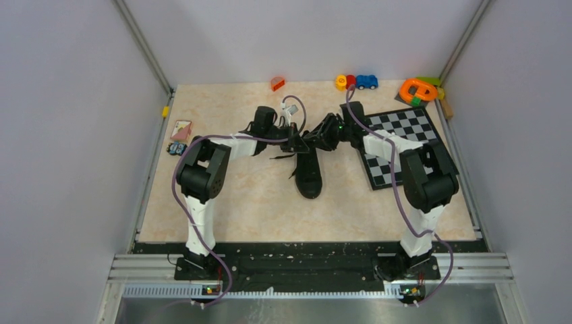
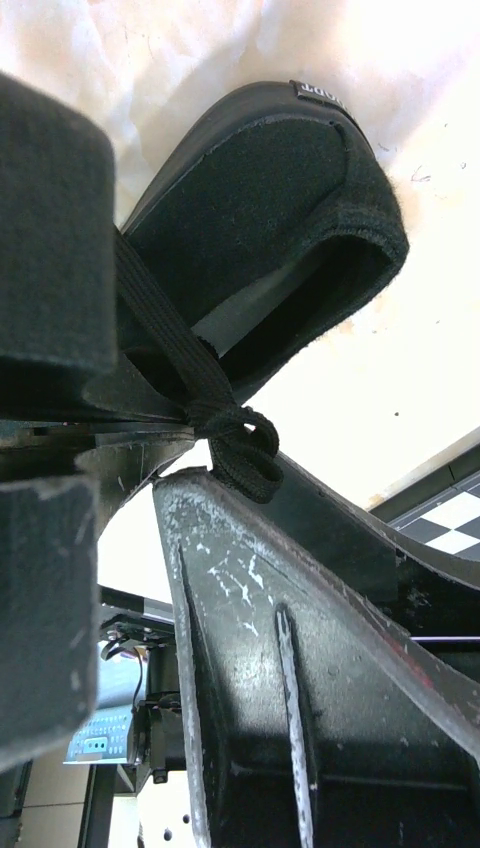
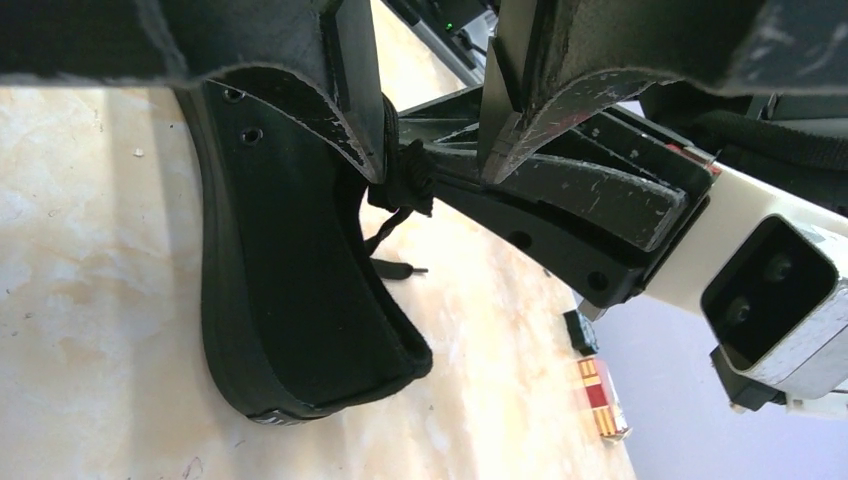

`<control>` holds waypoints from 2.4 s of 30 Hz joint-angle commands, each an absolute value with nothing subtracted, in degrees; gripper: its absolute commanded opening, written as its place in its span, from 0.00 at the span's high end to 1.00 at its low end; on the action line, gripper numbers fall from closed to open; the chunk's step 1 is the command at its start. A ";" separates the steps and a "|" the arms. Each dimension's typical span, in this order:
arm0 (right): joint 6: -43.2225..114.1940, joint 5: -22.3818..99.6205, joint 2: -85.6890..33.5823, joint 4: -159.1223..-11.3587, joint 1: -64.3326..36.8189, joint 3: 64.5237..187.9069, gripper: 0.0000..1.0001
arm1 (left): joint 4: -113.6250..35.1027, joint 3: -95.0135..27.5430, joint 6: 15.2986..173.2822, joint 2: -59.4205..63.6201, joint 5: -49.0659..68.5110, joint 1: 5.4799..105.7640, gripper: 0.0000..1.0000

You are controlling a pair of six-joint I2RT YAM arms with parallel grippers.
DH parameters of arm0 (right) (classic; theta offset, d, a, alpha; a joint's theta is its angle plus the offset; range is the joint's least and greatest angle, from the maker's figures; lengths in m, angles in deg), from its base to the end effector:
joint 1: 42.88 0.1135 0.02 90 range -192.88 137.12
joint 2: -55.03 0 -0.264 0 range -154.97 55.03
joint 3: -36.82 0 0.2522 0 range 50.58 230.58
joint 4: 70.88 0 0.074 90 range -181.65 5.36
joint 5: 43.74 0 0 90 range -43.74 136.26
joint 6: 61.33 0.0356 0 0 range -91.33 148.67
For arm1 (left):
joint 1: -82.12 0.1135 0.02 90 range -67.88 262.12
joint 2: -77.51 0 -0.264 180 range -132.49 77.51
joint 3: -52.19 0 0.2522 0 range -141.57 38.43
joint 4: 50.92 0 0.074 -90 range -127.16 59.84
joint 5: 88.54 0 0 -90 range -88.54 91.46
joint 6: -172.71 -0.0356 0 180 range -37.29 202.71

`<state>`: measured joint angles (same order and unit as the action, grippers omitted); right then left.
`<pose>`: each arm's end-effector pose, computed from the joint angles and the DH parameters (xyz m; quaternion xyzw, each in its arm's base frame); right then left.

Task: Tie the shoes
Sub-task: Tie the shoelace on the shoe.

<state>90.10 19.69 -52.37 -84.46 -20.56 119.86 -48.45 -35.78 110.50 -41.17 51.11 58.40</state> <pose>0.3752 0.1713 0.1963 0.1977 0.8578 0.4388 0.1802 0.3963 -0.2037 0.1632 0.1713 0.8049 -0.5202 0.2285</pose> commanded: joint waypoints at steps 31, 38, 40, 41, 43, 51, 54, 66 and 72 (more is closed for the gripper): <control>73.76 21.61 -50.50 -98.05 -22.80 130.14 0.64 | -50.51 -35.94 110.84 -41.50 52.69 58.08 1.00; 73.82 21.01 -51.61 -98.61 -22.68 130.82 0.70 | -50.43 -36.01 110.84 -41.49 52.72 58.13 1.00; 73.91 20.80 -51.88 -98.76 -22.72 131.14 0.70 | -50.50 -36.08 110.92 -41.50 52.79 58.13 1.00; 73.91 20.78 -52.05 -98.92 -22.61 131.35 0.69 | -50.51 -36.10 110.92 -41.50 52.78 58.07 1.00; 73.76 20.72 -52.40 -99.32 -22.50 131.52 0.67 | -50.47 -36.18 110.92 -41.58 52.72 58.07 1.00; 73.74 20.20 -53.50 -99.05 -22.13 131.88 0.69 | -50.44 -36.53 111.01 -41.76 52.96 58.12 1.00; 73.71 20.07 -53.93 -99.07 -22.10 132.21 0.70 | -50.45 -36.60 111.07 -41.83 53.09 58.13 1.00; 73.57 19.46 -53.51 -99.13 -21.96 132.52 1.00 | -50.00 -36.97 110.85 -41.88 53.28 58.13 1.00; 72.29 19.81 -52.75 -101.03 -21.80 133.48 1.00 | -49.90 -37.04 110.83 -41.85 53.40 58.13 1.00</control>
